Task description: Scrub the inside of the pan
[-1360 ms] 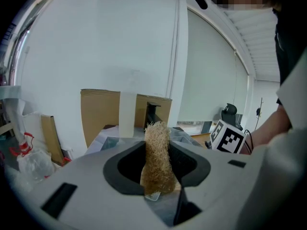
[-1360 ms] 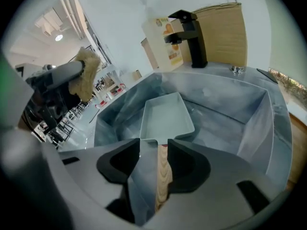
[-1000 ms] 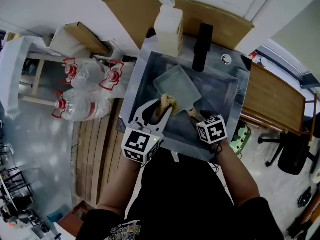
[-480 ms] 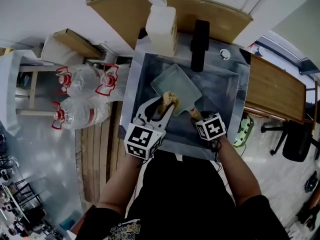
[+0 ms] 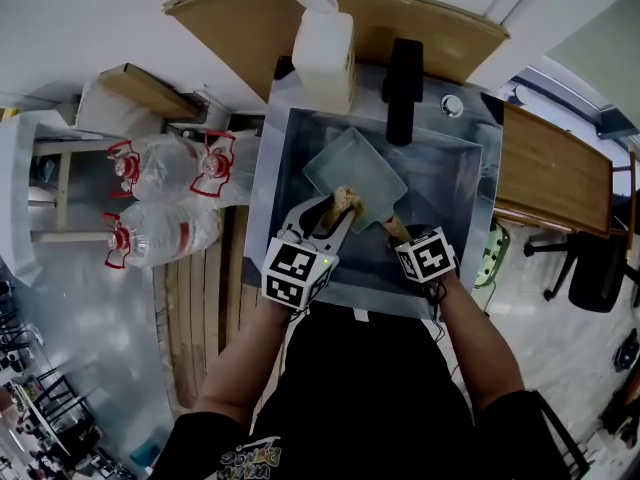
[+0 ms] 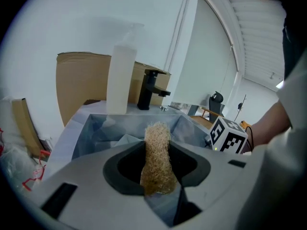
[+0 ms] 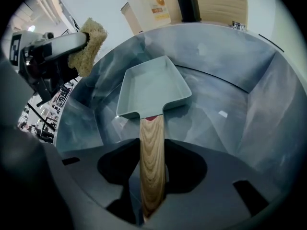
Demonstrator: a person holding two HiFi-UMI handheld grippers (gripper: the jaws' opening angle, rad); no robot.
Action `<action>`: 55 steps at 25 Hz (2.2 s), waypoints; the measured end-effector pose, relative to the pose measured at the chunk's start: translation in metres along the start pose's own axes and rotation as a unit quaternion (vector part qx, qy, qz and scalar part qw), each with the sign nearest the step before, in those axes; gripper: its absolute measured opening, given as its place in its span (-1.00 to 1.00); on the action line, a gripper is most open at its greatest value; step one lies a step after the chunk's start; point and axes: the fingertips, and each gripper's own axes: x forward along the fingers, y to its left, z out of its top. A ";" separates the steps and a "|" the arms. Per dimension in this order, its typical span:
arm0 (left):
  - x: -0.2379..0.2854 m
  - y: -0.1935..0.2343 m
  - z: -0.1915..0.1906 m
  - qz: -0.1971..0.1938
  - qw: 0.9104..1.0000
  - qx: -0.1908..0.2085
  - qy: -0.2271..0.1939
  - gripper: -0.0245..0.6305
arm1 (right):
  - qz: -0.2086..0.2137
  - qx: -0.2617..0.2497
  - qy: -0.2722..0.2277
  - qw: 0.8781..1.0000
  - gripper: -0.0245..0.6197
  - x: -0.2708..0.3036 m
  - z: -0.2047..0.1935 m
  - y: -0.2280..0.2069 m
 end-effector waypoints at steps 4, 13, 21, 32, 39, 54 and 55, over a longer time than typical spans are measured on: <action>0.013 -0.001 -0.014 -0.014 1.000 0.005 0.028 -0.48 | -0.002 0.000 0.000 1.000 -0.42 0.000 0.001 0.001; 0.053 0.001 -0.047 -0.040 0.995 0.007 0.091 -0.48 | -0.005 0.008 0.006 1.000 -0.42 -0.002 0.001 0.000; 0.084 0.007 -0.080 -0.033 0.988 0.019 0.150 -0.48 | 0.002 0.011 0.014 1.000 -0.42 0.000 0.000 -0.001; 0.104 -0.007 -0.104 -0.031 0.976 0.073 0.202 -0.48 | 0.008 0.012 0.020 1.000 -0.42 0.000 0.001 -0.001; 0.111 -0.009 -0.117 0.007 0.961 0.166 0.220 -0.48 | 0.015 0.015 0.021 1.000 -0.42 0.002 0.000 0.000; 0.114 0.018 -0.111 0.038 0.959 0.178 0.216 -0.48 | 0.025 0.017 0.022 0.999 -0.43 0.001 -0.001 0.000; 0.115 0.022 -0.111 0.041 0.959 0.178 0.216 -0.48 | 0.025 0.017 0.023 0.999 -0.43 0.001 -0.001 0.000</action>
